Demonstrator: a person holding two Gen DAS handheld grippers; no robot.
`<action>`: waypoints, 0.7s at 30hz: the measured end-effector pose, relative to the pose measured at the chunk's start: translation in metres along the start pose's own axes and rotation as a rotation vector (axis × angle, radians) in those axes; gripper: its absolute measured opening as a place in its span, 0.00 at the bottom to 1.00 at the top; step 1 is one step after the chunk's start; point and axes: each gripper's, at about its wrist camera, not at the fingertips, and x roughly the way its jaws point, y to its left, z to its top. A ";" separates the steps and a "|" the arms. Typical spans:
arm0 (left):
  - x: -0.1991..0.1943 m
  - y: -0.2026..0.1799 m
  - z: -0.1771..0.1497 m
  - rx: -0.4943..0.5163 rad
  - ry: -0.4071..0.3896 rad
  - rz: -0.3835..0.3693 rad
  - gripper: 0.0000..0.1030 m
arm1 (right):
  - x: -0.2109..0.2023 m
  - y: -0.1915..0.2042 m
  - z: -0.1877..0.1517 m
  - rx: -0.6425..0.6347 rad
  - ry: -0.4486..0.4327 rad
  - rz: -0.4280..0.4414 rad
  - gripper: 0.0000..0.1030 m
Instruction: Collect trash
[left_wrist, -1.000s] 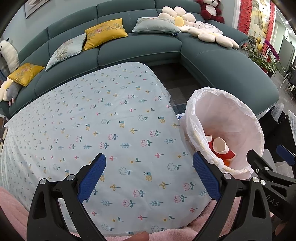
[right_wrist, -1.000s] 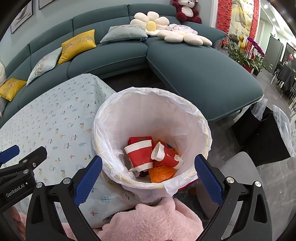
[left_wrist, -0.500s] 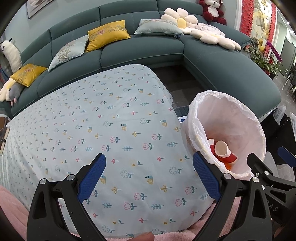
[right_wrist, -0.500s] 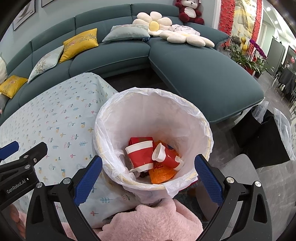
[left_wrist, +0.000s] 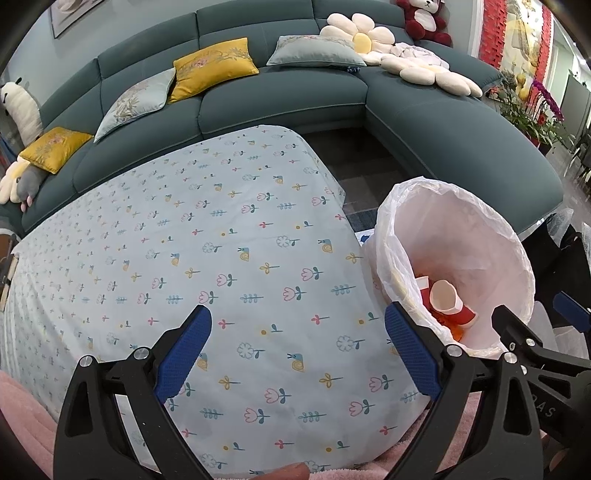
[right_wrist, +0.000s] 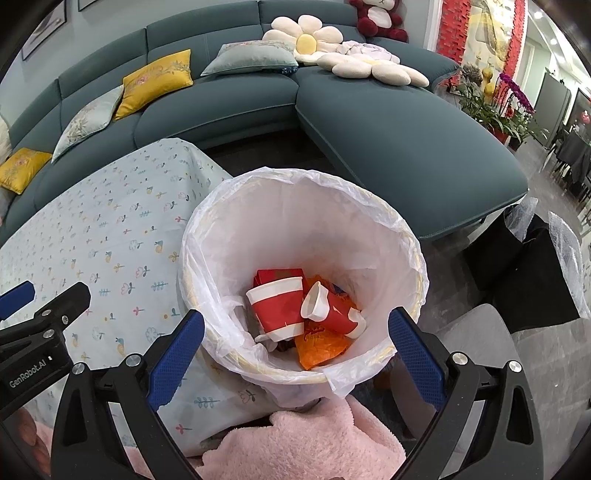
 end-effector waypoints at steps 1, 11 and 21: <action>0.001 0.000 0.000 0.001 0.003 0.001 0.88 | 0.000 0.000 0.000 0.000 0.000 0.000 0.93; 0.003 -0.002 -0.001 0.000 0.005 0.006 0.88 | 0.001 0.000 0.000 -0.004 0.001 -0.004 0.93; 0.003 -0.001 -0.002 0.000 0.006 0.008 0.88 | 0.003 0.001 -0.002 -0.010 0.004 -0.009 0.93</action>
